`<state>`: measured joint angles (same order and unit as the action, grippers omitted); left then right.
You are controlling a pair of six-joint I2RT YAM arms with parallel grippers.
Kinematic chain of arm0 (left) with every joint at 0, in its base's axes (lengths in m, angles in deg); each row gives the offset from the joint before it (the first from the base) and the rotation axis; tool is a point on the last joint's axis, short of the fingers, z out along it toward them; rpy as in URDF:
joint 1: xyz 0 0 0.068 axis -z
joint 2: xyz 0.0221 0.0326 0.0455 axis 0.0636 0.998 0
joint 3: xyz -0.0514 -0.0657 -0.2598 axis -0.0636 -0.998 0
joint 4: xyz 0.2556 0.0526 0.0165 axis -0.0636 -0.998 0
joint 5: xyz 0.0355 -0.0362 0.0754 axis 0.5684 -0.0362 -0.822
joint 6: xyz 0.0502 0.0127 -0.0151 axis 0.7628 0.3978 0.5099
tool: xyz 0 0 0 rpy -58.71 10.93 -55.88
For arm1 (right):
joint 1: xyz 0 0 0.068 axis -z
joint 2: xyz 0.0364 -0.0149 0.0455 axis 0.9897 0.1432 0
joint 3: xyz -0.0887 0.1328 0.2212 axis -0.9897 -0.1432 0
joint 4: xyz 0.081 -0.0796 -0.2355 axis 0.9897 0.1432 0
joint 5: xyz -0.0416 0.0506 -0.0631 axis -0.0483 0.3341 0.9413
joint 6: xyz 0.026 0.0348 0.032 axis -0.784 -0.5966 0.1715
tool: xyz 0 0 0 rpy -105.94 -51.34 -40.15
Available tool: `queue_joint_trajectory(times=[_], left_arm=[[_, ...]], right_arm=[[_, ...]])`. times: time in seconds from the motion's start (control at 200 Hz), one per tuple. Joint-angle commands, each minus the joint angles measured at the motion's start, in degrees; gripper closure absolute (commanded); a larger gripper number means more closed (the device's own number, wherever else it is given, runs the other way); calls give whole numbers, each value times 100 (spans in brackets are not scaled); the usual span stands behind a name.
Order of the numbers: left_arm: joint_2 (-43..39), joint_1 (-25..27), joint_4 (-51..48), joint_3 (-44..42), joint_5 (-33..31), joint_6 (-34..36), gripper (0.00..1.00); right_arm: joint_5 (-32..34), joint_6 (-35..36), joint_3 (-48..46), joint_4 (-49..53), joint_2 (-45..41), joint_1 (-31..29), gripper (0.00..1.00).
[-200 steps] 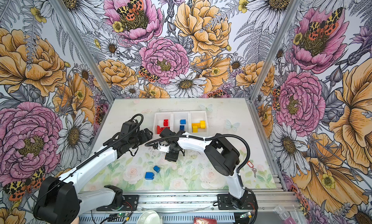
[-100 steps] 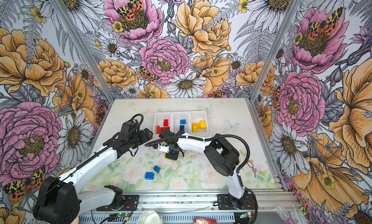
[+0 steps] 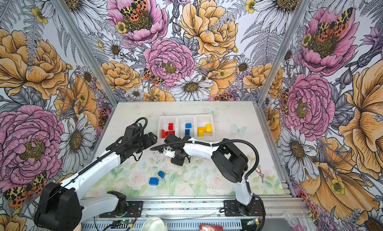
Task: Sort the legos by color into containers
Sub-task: 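Carry the yellow 2x4 brick with the right gripper into the yellow compartment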
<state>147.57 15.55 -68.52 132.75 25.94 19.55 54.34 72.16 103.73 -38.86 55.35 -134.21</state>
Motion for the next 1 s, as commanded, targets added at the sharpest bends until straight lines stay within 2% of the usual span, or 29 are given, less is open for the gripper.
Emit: queue_joint_trajectory(times=[0.0, 0.285, 0.56, 0.765, 0.995], left_arm=[[-117, -39, 16, -43, 81, 42, 11], [-17, 160, 28, 37, 9, 65, 11], [158, 460, 22, 212, -120, 109, 10], [149, 584, 19, 206, -177, 99, 10], [101, 662, 17, 149, -204, 73, 10]], right_arm=[[15, -409, -150, -162, -524, 89, 75], [-75, -1325, -737, -323, -1532, 667, 74], [86, -1736, -816, -341, -2134, 1807, 73], [371, -1957, -464, -341, -2023, 2453, 73], [407, -2255, -109, -561, -1401, 3032, 72]])
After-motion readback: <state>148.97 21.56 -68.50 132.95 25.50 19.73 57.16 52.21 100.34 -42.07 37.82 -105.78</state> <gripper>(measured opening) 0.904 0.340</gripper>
